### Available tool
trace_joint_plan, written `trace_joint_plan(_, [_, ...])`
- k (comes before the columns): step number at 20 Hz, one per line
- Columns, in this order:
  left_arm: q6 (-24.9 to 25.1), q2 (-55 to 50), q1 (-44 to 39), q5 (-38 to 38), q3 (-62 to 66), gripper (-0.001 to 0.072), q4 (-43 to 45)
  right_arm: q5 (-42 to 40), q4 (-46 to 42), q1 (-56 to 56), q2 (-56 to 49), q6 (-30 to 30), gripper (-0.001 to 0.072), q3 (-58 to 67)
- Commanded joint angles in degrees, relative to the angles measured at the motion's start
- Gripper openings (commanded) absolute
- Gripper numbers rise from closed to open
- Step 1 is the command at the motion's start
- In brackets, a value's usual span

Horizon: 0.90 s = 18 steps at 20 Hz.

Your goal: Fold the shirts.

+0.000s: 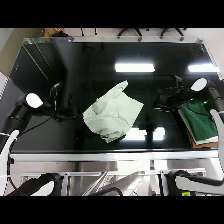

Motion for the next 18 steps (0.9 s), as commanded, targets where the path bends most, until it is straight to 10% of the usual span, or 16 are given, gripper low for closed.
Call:
trace_joint_plan(1, [13.0,-5.0,6.5,6.3,-7.1,0.0687,-16.2,-1.9,9.0,-0.3,-8.7,-6.4,0.0505,0.0])
trace_joint_plan(11, [17.8,-26.6,1.7,6.2,5.6,0.0671,-19.5,-9.3,15.2,5.1,-21.6,-10.3,0.0506,0.0])
trace_joint_plan(13, [17.8,-28.5,-0.2,6.3,8.0,0.0331,-19.5,-9.8,18.4,6.9,-23.1,-12.6,0.0504,0.0])
trace_joint_plan(15, [17.8,-29.5,-1.3,5.7,9.7,0.0047,-19.5,-9.7,24.1,7.9,-23.8,-16.9,0.0209,0.0])
trace_joint_plan(18, [17.6,-29.2,-0.7,0.1,12.5,0.0012,-19.5,-9.1,29.6,8.0,-22.7,-20.4,0.0018,1.1])
